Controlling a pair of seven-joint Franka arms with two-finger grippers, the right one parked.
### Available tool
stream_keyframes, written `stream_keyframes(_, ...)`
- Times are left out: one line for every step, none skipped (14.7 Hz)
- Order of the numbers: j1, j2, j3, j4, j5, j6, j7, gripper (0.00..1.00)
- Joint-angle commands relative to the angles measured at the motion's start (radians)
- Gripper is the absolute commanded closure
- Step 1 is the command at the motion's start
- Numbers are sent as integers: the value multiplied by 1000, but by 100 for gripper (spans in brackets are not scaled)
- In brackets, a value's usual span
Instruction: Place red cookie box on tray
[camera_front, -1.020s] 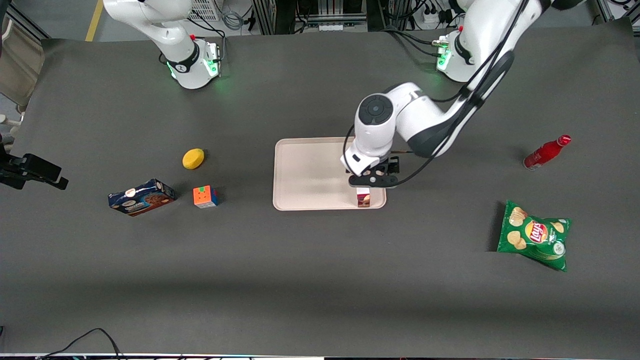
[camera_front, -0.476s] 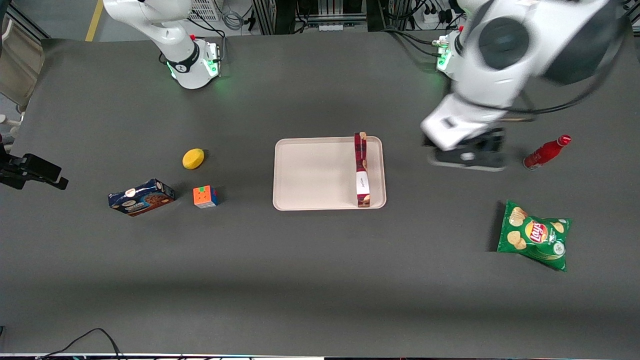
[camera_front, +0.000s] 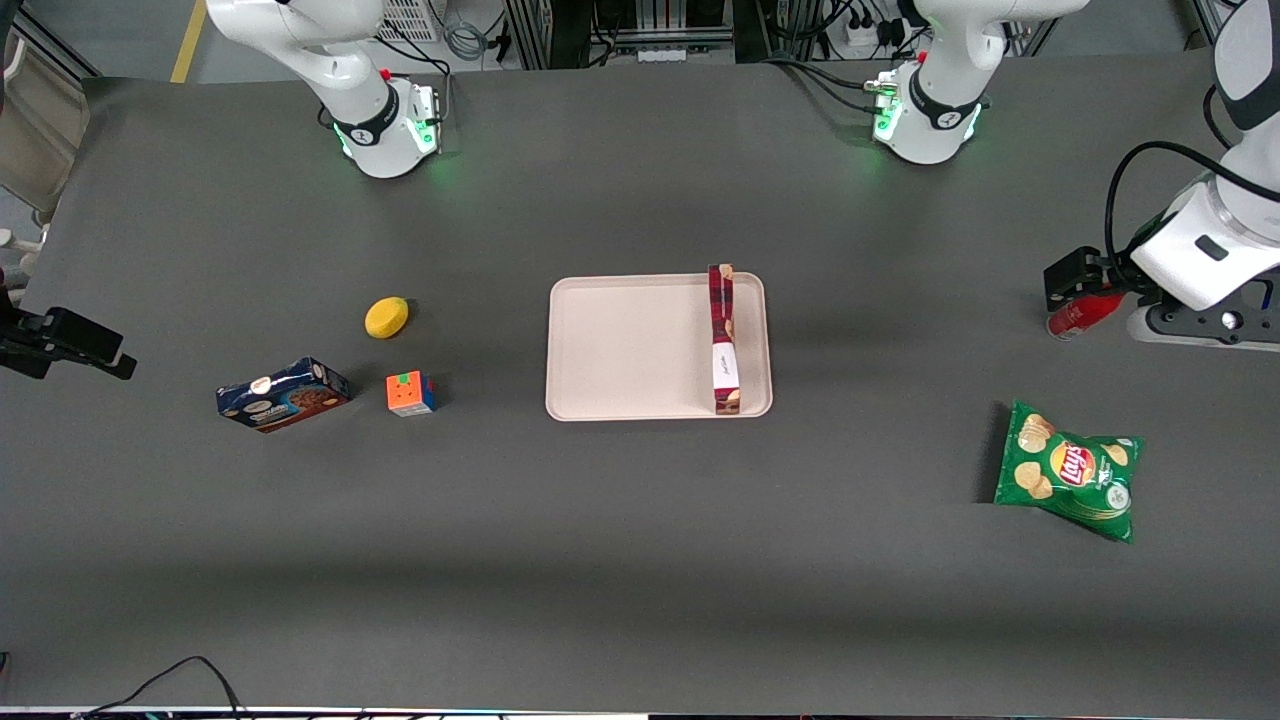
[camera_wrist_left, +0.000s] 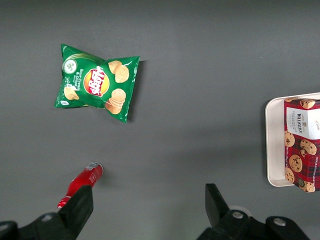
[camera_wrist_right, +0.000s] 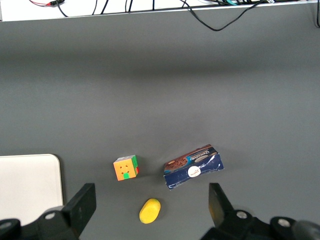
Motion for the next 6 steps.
stream_keyframes(-14,-25,17,-17,-8,15,8,0)
stream_keyframes(-14,-21,20,-6,-9,14,8,0)
stream_keyframes(-13,-18,20,0,-8,15,9,0)
stream_keyframes(-14,-15,20,14,-5,11,9,0)
stream_keyframes(-14,-8,20,28,-3,3,9,0)
stream_keyframes(-14,-8,20,32,-3,0,11,0)
